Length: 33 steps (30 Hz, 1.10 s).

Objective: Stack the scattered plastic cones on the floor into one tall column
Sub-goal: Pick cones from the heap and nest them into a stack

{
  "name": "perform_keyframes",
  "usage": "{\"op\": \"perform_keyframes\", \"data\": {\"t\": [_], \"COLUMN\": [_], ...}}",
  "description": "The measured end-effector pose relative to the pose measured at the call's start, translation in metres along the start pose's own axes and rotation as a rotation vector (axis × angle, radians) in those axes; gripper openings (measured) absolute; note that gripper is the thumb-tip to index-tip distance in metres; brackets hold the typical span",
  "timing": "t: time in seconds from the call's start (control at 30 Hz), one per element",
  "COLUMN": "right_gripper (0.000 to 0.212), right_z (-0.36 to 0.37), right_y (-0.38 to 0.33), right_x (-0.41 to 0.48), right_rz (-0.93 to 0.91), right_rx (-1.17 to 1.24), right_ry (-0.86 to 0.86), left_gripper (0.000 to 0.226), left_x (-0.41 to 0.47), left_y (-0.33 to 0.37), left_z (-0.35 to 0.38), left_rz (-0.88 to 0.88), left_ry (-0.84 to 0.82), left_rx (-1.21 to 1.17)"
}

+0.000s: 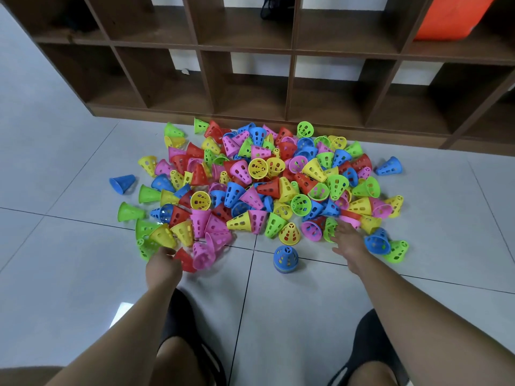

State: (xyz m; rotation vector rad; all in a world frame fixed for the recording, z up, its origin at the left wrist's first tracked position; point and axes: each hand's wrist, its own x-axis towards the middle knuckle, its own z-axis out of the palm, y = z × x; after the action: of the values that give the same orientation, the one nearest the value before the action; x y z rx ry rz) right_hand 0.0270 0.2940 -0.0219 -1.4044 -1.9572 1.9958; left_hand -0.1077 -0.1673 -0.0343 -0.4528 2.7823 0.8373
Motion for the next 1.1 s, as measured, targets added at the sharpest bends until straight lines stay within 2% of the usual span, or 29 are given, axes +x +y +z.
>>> {"op": "perform_keyframes", "data": {"t": [0.07,0.17,0.23,0.27,0.37,0.43,0.53,0.63,0.77,0.9,1.1], "right_gripper": [0.047,0.022,0.004,0.003,0.012,0.016,0.015,0.017,0.018,0.014,0.016], "right_z": [-0.001,0.0,0.004,0.007,0.018,0.025,0.032,0.038,0.046,0.049,0.048], "right_y": [0.003,0.006,0.005,0.004,-0.002,-0.007,-0.009,-0.004,0.009,0.019,0.029], "right_x": [0.002,0.0,-0.004,-0.008,-0.021,-0.032,-0.044,-0.052,-0.056,-0.059,-0.055], "right_rz": [-0.037,-0.121,-0.153,-0.154,-0.079,0.001,0.1,0.157,0.145,0.093,0.124], "right_rx": [-0.132,-0.353,-0.313,-0.257,0.075,0.274,0.385,0.311,0.074,-0.126,-0.156], "right_ry": [0.142,0.374,0.438,0.443,0.343,0.216,-0.036,-0.214,-0.307,-0.228,-0.168], "left_gripper": [0.028,0.025,0.017,0.016,0.019,0.017,0.023,0.024,0.025,0.021,0.026], "left_x": [-0.002,-0.01,-0.013,-0.015,-0.022,-0.023,-0.026,-0.027,-0.031,-0.036,-0.062], "left_y": [-0.002,-0.001,-0.002,-0.004,-0.008,-0.008,0.0,0.011,0.036,0.064,0.106], "left_z": [0.0,0.003,0.008,0.011,0.018,0.021,0.017,0.01,0.004,0.007,0.024], "left_rz": [-0.047,-0.051,-0.027,-0.028,-0.071,-0.084,-0.087,-0.143,-0.244,-0.225,-0.133], "left_ry": [-0.012,-0.092,-0.149,-0.17,-0.224,-0.217,-0.153,-0.106,-0.142,-0.26,-0.504], "left_rx": [-0.016,0.025,0.092,0.1,0.065,0.033,-0.038,-0.22,-0.531,-0.71,-0.738]}}
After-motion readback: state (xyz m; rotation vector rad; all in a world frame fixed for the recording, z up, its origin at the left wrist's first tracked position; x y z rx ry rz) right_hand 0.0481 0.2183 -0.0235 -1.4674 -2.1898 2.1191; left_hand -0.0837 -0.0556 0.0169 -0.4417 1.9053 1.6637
